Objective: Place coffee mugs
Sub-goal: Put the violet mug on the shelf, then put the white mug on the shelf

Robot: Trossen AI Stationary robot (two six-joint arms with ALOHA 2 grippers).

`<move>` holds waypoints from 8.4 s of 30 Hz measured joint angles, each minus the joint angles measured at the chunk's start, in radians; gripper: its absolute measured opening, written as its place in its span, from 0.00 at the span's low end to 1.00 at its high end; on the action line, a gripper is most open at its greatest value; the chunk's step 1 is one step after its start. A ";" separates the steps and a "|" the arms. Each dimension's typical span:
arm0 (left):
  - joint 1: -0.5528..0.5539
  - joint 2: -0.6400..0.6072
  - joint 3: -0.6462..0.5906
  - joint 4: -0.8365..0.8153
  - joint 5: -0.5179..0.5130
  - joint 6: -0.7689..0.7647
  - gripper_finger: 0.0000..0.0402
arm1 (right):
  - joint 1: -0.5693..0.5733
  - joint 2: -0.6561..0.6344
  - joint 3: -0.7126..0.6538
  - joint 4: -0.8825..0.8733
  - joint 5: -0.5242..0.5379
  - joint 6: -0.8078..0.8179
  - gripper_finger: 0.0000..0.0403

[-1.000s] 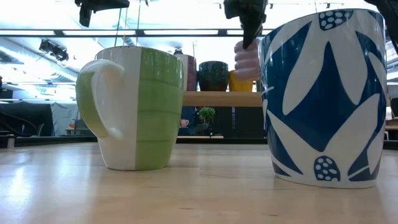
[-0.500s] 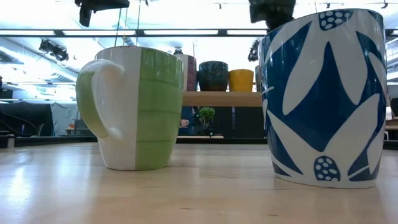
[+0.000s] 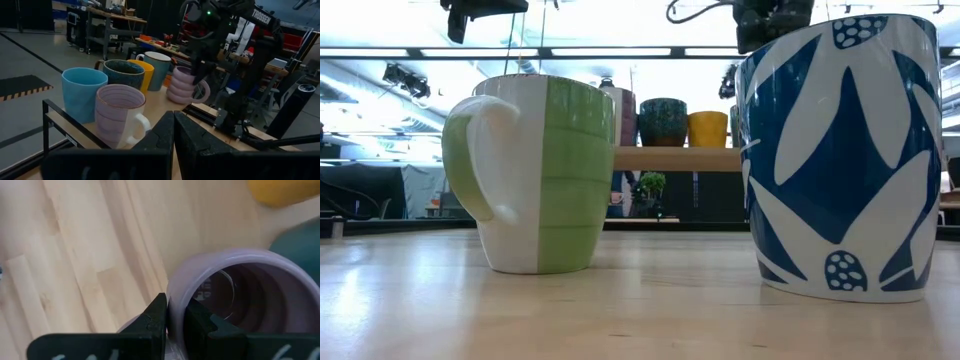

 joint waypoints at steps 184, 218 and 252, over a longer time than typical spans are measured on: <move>-0.322 0.394 0.000 -0.047 0.122 -1.005 0.04 | 0.915 0.444 0.047 0.459 0.177 0.489 0.42; -0.322 0.394 0.000 -0.042 0.193 -1.017 0.04 | 1.032 0.400 -0.163 0.393 0.050 0.613 0.41; -0.322 0.394 0.000 -0.037 0.205 -1.058 0.04 | 1.369 0.248 -0.374 0.742 0.138 1.176 0.41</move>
